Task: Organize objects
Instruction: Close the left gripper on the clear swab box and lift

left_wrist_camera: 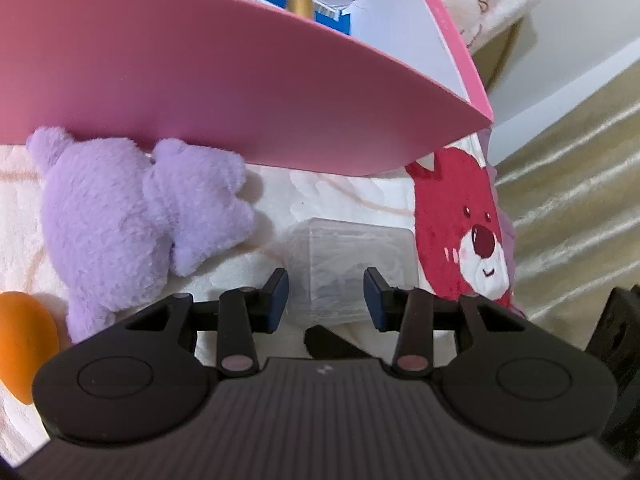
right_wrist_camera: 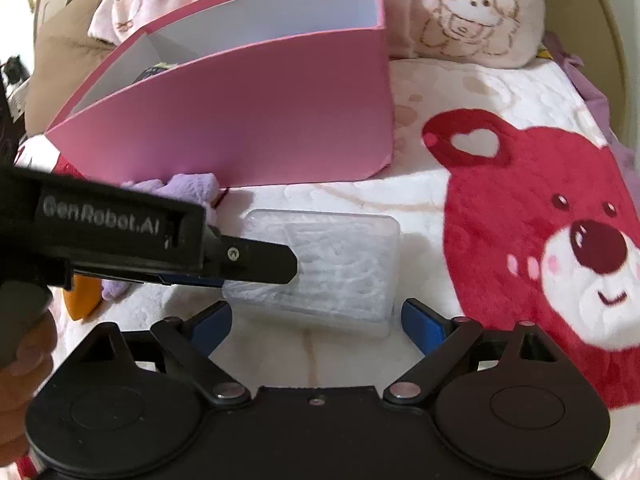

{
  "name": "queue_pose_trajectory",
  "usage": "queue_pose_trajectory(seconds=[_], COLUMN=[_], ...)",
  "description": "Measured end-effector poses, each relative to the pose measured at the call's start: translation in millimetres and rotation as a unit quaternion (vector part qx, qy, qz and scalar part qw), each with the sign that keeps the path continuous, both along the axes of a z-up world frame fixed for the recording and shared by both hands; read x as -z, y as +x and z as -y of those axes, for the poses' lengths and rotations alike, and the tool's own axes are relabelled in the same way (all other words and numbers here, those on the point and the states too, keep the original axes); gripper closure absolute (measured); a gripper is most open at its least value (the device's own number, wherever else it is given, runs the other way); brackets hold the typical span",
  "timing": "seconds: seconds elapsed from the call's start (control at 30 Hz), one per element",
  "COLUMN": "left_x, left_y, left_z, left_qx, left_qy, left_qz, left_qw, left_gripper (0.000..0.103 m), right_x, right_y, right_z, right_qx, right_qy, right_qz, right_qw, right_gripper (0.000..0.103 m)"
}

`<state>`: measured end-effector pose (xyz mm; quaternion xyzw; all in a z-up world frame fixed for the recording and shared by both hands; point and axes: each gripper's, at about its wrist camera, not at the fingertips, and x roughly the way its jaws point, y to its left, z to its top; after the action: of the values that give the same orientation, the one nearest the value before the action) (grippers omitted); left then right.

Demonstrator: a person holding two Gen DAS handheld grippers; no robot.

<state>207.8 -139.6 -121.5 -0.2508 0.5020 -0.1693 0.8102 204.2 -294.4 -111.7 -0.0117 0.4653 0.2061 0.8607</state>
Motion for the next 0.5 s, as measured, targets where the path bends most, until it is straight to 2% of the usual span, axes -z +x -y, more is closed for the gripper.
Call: queue_pose_trajectory(seconds=[0.07, 0.33, 0.4, 0.5], left_x=[1, -2, -3, -5], left_y=[-1, 0, 0, 0], left_z=[1, 10, 11, 12], left_qx=[-0.002, 0.001, 0.002, 0.005], left_qy=[0.001, 0.025, 0.031, 0.034], left_qz=[0.001, 0.000, 0.003, 0.002], left_qw=[1.0000, 0.9997, 0.9995, 0.9994], left_gripper=[0.061, 0.058, 0.058, 0.058], right_x=[-4, -1, 2, 4], right_y=[-2, 5, 4, -4], right_z=[3, 14, 9, -6], right_qx=[0.003, 0.015, 0.002, -0.019], right_qy=[0.010, 0.053, 0.042, -0.006], right_qz=[-0.004, -0.015, -0.012, 0.010], right_qw=[1.000, 0.998, 0.999, 1.000], right_gripper=[0.017, 0.014, 0.011, 0.011])
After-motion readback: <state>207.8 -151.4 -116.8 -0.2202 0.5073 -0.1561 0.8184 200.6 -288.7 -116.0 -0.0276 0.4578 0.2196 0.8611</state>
